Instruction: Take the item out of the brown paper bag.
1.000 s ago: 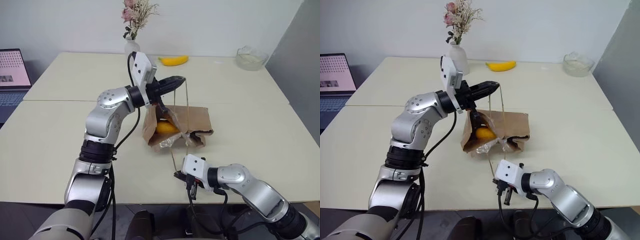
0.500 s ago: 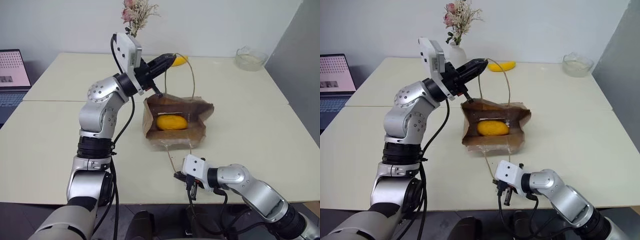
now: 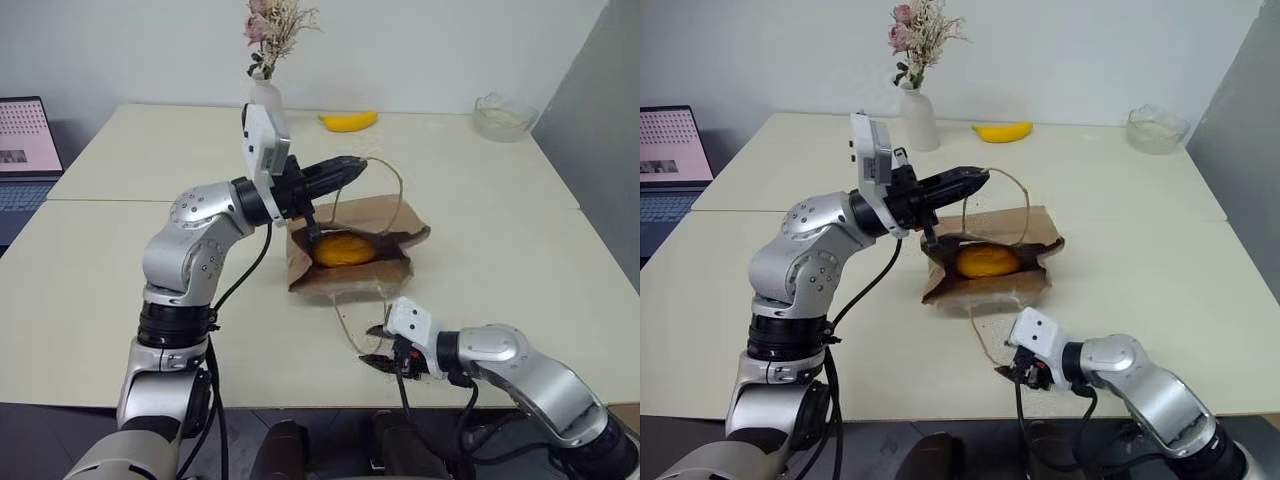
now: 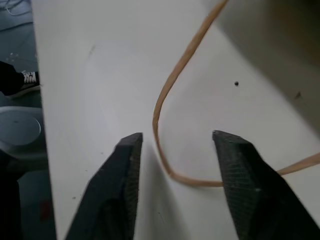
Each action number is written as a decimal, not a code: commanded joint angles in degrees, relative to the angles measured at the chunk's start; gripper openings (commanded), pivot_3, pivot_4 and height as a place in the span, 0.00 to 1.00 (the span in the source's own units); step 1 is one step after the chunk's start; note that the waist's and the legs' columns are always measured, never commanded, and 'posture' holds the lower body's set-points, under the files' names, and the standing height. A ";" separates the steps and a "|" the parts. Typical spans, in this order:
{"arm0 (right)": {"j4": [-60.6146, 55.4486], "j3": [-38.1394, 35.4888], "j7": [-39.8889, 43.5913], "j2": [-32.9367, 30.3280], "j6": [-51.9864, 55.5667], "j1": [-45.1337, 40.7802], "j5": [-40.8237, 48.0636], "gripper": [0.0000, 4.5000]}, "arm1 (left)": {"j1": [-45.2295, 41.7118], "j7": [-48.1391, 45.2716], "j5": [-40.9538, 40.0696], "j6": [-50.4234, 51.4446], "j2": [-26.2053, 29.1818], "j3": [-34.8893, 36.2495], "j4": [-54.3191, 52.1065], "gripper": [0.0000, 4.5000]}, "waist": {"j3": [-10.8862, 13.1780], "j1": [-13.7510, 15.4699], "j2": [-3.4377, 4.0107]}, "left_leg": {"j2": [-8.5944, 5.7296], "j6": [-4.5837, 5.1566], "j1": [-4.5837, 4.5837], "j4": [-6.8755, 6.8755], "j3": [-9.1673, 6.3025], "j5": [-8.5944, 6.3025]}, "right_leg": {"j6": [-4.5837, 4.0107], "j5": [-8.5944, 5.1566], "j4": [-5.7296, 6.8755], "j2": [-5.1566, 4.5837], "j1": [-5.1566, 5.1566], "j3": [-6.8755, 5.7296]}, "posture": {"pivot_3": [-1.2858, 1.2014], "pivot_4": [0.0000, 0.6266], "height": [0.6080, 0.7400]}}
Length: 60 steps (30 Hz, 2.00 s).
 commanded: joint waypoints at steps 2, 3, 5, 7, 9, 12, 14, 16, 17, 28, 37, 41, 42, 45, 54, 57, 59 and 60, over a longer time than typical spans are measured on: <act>-8.16 -7.75 2.01 -2.44 1.88 0.54 6.19 0.68 | 0.93 -1.38 -0.73 -0.19 1.44 -0.81 -3.45 0.00 | 0.00 -0.01 0.00 | 0.00 0.00 0.01 0.00 0.01 0.00 | 0.00 0.00 0.00 0.00 0.01 0.01 | 0.52 0.24 1.00; -9.59 -10.21 2.70 -2.91 2.94 0.67 8.53 0.68 | 1.02 -1.39 -0.80 -0.07 1.55 -0.73 -3.53 0.00 | 0.01 0.00 -0.01 | 0.00 0.00 0.01 0.01 0.00 0.00 | 0.00 0.00 0.00 0.00 0.01 0.00 | 0.52 0.24 1.00; -11.53 -15.30 3.42 -2.66 5.73 0.14 14.36 0.68 | 0.91 -1.38 -0.90 0.13 1.72 -0.49 -3.41 0.00 | 0.01 0.00 -0.02 | -0.01 0.00 0.01 0.01 0.01 0.00 | 0.00 0.00 0.01 0.00 0.01 0.00 | 0.52 0.24 1.00; -11.61 -20.40 1.47 0.59 9.93 -2.68 22.16 0.68 | 0.55 -1.32 -1.17 0.44 1.95 -0.15 -3.20 0.00 | 0.02 0.00 -0.03 | 0.00 0.00 0.01 0.01 0.00 0.00 | 0.00 0.00 0.00 0.00 0.02 0.00 | 0.52 0.24 1.00; -9.95 -21.96 -2.53 5.11 13.51 -6.20 26.51 0.68 | 0.27 -1.41 -1.34 0.57 2.20 0.16 -2.90 0.00 | 0.02 -0.19 -0.02 | 0.01 0.00 0.02 0.01 0.01 0.00 | 0.01 0.01 0.02 0.01 0.02 0.01 | 0.52 0.24 1.00; -4.42 -18.77 -10.01 11.77 16.75 -11.20 24.70 0.68 | 0.20 -1.77 -0.56 -0.13 2.72 0.12 -2.35 0.00 | 0.04 -0.20 0.00 | 0.07 0.00 0.07 -0.01 0.01 0.00 | 0.00 0.00 0.05 0.03 0.02 0.03 | 0.52 0.24 1.00; 1.96 -15.86 -15.74 16.30 17.24 -14.55 20.49 0.68 | 0.38 -2.42 0.47 -1.40 3.32 -0.32 -2.01 0.00 | 0.04 -0.21 0.01 | 0.07 0.00 0.07 -0.03 0.00 0.00 | -0.02 -0.01 0.06 0.04 0.00 0.02 | 0.52 0.24 1.00; 7.34 -13.12 -19.36 18.66 15.20 -17.21 16.04 0.68 | 0.40 -2.65 0.60 -1.78 3.60 -0.41 -2.15 0.00 | 0.04 -0.21 0.01 | 0.04 0.00 0.03 -0.03 0.06 0.00 | -0.03 0.00 0.07 0.02 -0.06 0.07 | 0.52 0.24 1.00; 9.26 -11.68 -20.05 19.08 13.84 -18.29 14.15 0.68 | 0.34 -2.60 0.58 -1.92 3.63 -0.37 -2.33 0.00 | 0.04 -0.20 0.02 | 0.02 0.00 -0.02 -0.03 0.08 0.00 | -0.03 0.00 0.06 0.02 -0.10 0.10 | 0.52 0.24 1.00; 12.60 4.12 -21.55 15.88 0.77 -22.42 -3.66 0.99 | -2.32 1.11 -0.93 -1.32 2.31 1.81 -0.03 0.00 | 0.05 -0.05 0.02 | -0.01 0.01 -0.53 0.00 0.11 0.00 | 0.00 0.01 0.01 -0.04 -0.57 0.10 | 0.52 0.24 1.00; 16.99 14.04 -18.95 9.83 -7.90 -24.39 -18.75 0.99 | -4.32 3.73 -2.76 0.19 0.94 3.29 1.65 0.00 | 0.05 -0.12 0.02 | 0.00 0.01 -0.50 0.02 0.10 0.01 | 0.00 0.01 0.08 0.01 -0.56 0.09 | 0.52 0.24 1.00; 21.05 16.38 -16.83 9.54 -10.44 -26.65 -23.96 0.99 | -4.13 4.00 -3.12 0.40 0.72 3.10 1.16 0.00 | 0.05 -0.10 0.02 | 0.00 0.00 -0.49 0.02 0.14 0.00 | 0.00 0.01 0.07 0.00 -0.57 0.13 | 0.52 0.24 1.00; 22.01 16.67 -16.45 9.90 -10.82 -27.08 -24.89 0.99 | -4.14 4.02 -3.18 0.40 0.67 3.05 1.16 0.00 | 0.05 -0.10 0.02 | 0.01 0.00 -0.49 0.02 0.13 0.01 | 0.00 0.01 0.08 0.00 -0.57 0.12 | 0.52 0.24 1.00; 25.56 16.71 -15.58 12.09 -11.46 -28.72 -26.77 0.99 | -4.13 4.01 -3.12 0.29 0.41 2.85 1.14 0.00 | 0.04 -0.10 0.02 | 0.03 0.00 -0.48 0.02 0.11 0.01 | -0.01 0.01 0.10 0.01 -0.57 0.10 | 0.52 0.24 1.00; 41.40 17.10 -13.08 16.66 -14.83 -34.16 -33.11 0.99 | -4.21 3.79 -2.79 -0.32 -0.31 2.63 1.55 0.00 | 0.04 -0.13 0.01 | -0.01 0.00 -0.48 0.05 0.15 0.01 | -0.01 0.02 0.12 -0.02 -0.57 0.14 | 0.52 0.24 1.00; 44.14 16.00 -12.74 17.43 -16.05 -34.82 -34.07 0.99 | -4.10 3.78 -2.57 -0.60 -0.48 2.61 1.66 0.00 | 0.04 -0.14 0.01 | 0.01 0.00 -0.48 0.06 0.12 0.01 | -0.02 0.02 0.13 -0.02 -0.57 0.12 | 0.52 0.24 1.00; 45.06 15.30 -12.50 17.33 -17.29 -34.94 -34.60 0.91 | -3.93 3.74 -2.36 -0.89 -0.50 2.57 1.70 0.00 | 0.04 -0.15 0.01 | 0.02 0.00 -0.47 0.05 0.12 0.01 | -0.02 0.02 0.15 -0.02 -0.57 0.13 | 0.52 0.24 1.00; 44.74 14.83 -12.24 17.23 -17.88 -34.79 -34.61 0.86 | -3.79 3.70 -2.19 -1.07 -0.44 2.54 1.72 0.00 | 0.04 -0.15 0.01 | 0.01 0.00 -0.47 0.05 0.13 0.01 | -0.02 0.02 0.16 -0.02 -0.57 0.13 | 0.52 0.24 1.00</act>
